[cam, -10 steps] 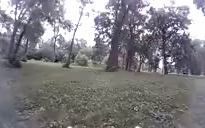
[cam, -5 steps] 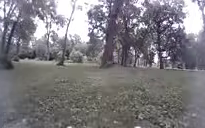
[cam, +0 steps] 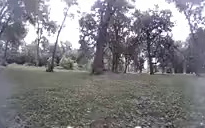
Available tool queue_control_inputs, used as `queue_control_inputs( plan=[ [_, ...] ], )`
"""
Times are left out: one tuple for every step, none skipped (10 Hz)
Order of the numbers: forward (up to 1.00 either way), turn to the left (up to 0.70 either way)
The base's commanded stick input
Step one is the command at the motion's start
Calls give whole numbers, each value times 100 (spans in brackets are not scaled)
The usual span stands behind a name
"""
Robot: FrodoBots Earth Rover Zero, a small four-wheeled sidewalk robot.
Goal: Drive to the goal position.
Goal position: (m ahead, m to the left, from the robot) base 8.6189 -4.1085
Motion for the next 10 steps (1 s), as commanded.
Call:
queue_control_inputs(
  plan=[
    [70,-14],
    [70,-14],
    [70,-14],
    [70,-14],
    [70,-14],
    [70,-14],
    [70,-14],
    [70,-14],
    [70,-14],
    [54,-35]
  ],
)
